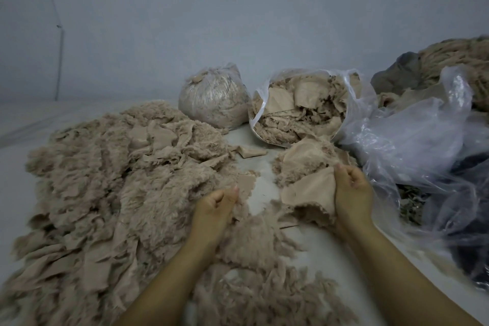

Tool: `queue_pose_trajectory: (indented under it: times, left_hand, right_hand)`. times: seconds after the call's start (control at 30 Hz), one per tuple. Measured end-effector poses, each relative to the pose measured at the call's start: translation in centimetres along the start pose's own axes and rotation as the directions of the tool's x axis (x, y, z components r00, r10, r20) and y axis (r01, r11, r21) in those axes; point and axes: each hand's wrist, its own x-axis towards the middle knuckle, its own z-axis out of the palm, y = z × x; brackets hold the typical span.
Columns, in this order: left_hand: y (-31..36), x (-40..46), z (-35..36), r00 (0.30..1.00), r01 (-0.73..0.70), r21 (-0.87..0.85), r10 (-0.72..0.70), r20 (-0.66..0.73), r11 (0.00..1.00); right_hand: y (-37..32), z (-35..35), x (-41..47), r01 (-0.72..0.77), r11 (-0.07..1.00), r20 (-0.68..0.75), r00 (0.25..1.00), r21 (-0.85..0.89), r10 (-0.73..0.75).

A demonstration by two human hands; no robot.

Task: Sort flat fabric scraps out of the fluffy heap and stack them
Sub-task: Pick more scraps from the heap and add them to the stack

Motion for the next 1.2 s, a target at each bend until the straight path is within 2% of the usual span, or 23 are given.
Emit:
queue_pose_trajectory:
  times: [0.07,0.17,0.23,0.3,0.37,0.43,0.5,0.57,0.67,0.73,0.8,0.83,0.87,0.9,0.93,0.97,1.0,1.03,1.07,1.1,1.17,1.2]
  left_hand:
    - [-0.2,-0.3,0.6,0.994,-0.062,0.059,0.057,0.091,0.996]
    - [-0.6,-0.9,2.0,0.962,-0.018,0.079,-0.004,0.274,0.997]
    - [-0.8,-1.1,2.6,0.939,0.005,0.129,-0.049,0.341,0.992]
    - [-0.7,-1.4,2.8,0.908,-0.027,0.112,-0.022,0.419,0.993]
    - [-0.7,-1.5,3.0,0.908,-0.087,0.050,0.059,0.416,0.995]
    - [-0.5,-1.3,2.7,0.952,-0.004,-0.044,0.017,0.304,0.999]
    - [-0.1,-0.9,2.0,0.976,0.042,-0.105,-0.018,0.219,0.994]
    - [0.0,-0.5,1.1,0.986,0.025,-0.099,-0.008,0.166,0.995]
    - [0.3,-0.1,0.1,0.993,0.085,-0.141,-0.072,0.094,0.986]
    - [0.4,-0.1,-0.1,0.985,0.142,-0.133,-0.126,0.117,0.981]
    - [0.0,-0.4,0.2,0.981,0.084,0.028,-0.088,0.170,0.996]
    - [-0.4,-0.5,0.4,0.983,0.003,0.150,-0.030,0.181,0.989]
    - [-0.8,-0.6,0.6,0.982,-0.087,0.275,0.036,0.186,0.958]
    - [-1.1,-0.7,0.7,0.971,-0.188,0.395,0.110,0.213,0.899]
    - [-1.6,-0.7,0.8,0.947,-0.301,0.500,0.193,0.257,0.812]
    - [-1.9,-0.7,0.9,0.915,-0.397,0.565,0.265,0.304,0.723]
    - [-2.1,-0.7,0.9,0.890,-0.456,0.605,0.309,0.336,0.653]
    - [-2.3,-0.7,0.9,0.875,-0.484,0.626,0.325,0.359,0.612]
    - [-2.5,-0.7,0.8,0.872,-0.490,0.645,0.318,0.372,0.587]
    - [-2.8,-0.6,0.7,0.874,-0.485,0.667,0.294,0.387,0.565]
    - [-3.0,-0.6,0.6,0.883,-0.468,0.692,0.250,0.398,0.549]
    - [-2.8,-0.6,0.6,0.892,-0.450,0.678,0.251,0.377,0.581]
  right_hand:
    - [-0.2,0.3,-0.5,-0.006,1.000,0.049,0.999,0.018,0.005]
    - [-1.2,1.1,-2.2,0.047,0.995,0.171,0.983,0.089,-0.062]
    - [-1.7,1.7,-3.6,0.052,0.987,0.255,0.963,0.154,-0.091]
    - [-1.9,2.1,-4.9,0.042,0.978,0.319,0.942,0.206,-0.107]
    - [-1.9,2.3,-5.4,0.013,0.969,0.343,0.934,0.249,-0.100]
    - [-1.8,2.1,-4.9,0.027,0.971,0.285,0.954,0.239,-0.096]
    - [-1.4,1.6,-3.8,0.066,0.983,0.188,0.977,0.170,-0.099]
    - [-1.0,1.0,-2.4,0.085,0.991,0.109,0.989,0.100,-0.096]
    - [-0.6,-0.4,-0.5,0.061,0.998,0.054,0.997,-0.013,-0.060]
    - [0.0,-1.2,0.4,0.077,0.966,0.051,0.996,-0.246,-0.067]
    - [0.3,-1.5,0.2,0.154,0.839,0.056,0.988,-0.522,-0.146]
    - [0.3,-1.3,-0.3,0.250,0.786,0.100,0.967,-0.565,-0.235]
    - [0.2,-1.0,-0.9,0.360,0.762,0.191,0.933,-0.538,-0.306]
    - [-0.1,-0.7,-1.6,0.438,0.780,0.345,0.889,-0.448,-0.301]
    - [-0.3,-0.4,-2.5,0.458,0.815,0.530,0.817,-0.355,-0.228]
    - [-0.2,-0.2,-3.2,0.432,0.846,0.708,0.700,-0.313,-0.096]
    - [0.1,0.0,-3.8,0.447,0.832,0.829,0.559,-0.328,0.026]
    - [0.6,0.1,-4.2,0.522,0.775,0.885,0.454,-0.356,0.102]
    - [1.1,0.2,-4.2,0.593,0.714,0.901,0.417,-0.371,0.121]
    - [1.3,0.4,-4.2,0.613,0.700,0.895,0.436,-0.367,0.088]
    - [1.3,0.4,-4.0,0.499,0.812,0.846,0.533,-0.304,-0.011]
    - [1.2,0.4,-4.1,0.409,0.877,0.811,0.583,-0.252,-0.039]
